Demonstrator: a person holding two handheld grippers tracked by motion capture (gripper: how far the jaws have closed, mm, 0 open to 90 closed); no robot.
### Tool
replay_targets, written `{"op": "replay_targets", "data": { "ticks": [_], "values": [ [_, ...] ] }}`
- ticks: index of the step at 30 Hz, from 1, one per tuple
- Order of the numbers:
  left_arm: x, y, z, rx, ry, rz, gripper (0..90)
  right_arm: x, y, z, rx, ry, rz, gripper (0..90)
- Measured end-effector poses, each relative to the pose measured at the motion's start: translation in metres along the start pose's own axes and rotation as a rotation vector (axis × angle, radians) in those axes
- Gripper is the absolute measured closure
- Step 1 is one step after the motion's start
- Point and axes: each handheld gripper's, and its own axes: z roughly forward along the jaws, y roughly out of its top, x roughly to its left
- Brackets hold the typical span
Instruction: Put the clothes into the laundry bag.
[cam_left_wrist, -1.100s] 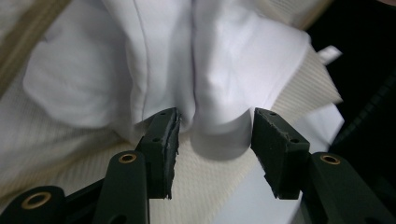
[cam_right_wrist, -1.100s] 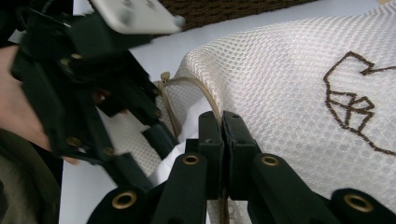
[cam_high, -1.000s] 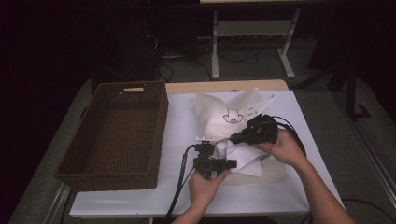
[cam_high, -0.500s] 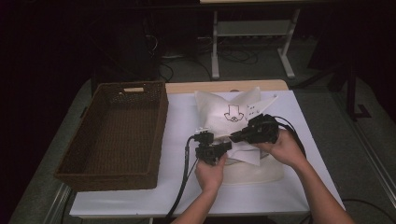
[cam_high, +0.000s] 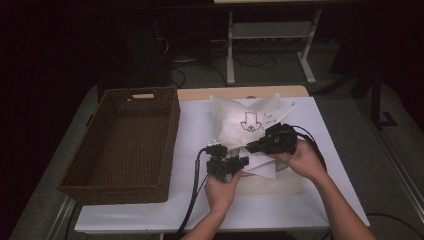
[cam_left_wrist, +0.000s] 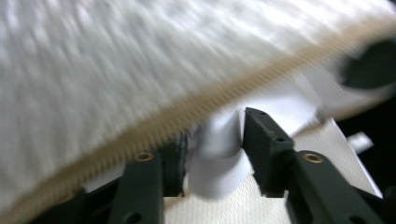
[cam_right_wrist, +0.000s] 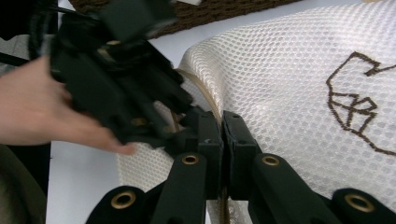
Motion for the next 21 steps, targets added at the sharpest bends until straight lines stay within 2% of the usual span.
{"op": "replay_targets", "data": {
  "ticks": [4, 7, 8, 10, 11, 12, 15, 17, 18, 21],
  "values": [
    [-0.006, -0.010, -0.009, 0.057, -0.038, 0.030, 49.4, -0.002, -0.002, -0.001, -0.005, -0.001, 0.008, 85.7],
    [-0.007, -0.014, -0.007, 0.082, -0.051, 0.038, 50.3, -0.003, -0.002, -0.001, -0.008, -0.003, 0.009, 85.6],
    [-0.006, -0.014, -0.004, 0.095, -0.060, 0.038, 53.3, -0.003, -0.002, 0.000, -0.008, -0.003, 0.011, 85.6],
    [-0.001, -0.012, 0.004, 0.117, -0.082, 0.015, 57.5, -0.003, -0.002, 0.001, -0.004, -0.001, 0.014, 85.6],
    [0.002, -0.011, 0.009, 0.121, -0.095, -0.012, 59.2, -0.003, -0.002, 0.002, -0.003, -0.001, 0.013, 85.6],
    [0.003, -0.009, 0.012, 0.114, -0.095, -0.026, 62.2, -0.003, -0.002, 0.003, -0.004, -0.001, 0.012, 85.6],
    [0.004, -0.007, 0.016, 0.073, -0.107, -0.034, 74.4, -0.003, -0.004, 0.003, 0.002, -0.006, 0.010, 85.6],
    [0.003, -0.005, 0.019, 0.057, -0.098, -0.021, 78.3, -0.004, -0.005, 0.001, 0.000, -0.004, 0.015, 85.6],
    [0.003, -0.004, 0.020, 0.050, -0.113, -0.019, 79.8, -0.005, -0.006, 0.001, -0.002, -0.001, 0.017, 85.6],
    [0.005, -0.001, 0.021, 0.009, -0.114, -0.042, 83.0, -0.002, -0.006, 0.002, 0.014, -0.002, 0.025, 85.6]
  ]
}}
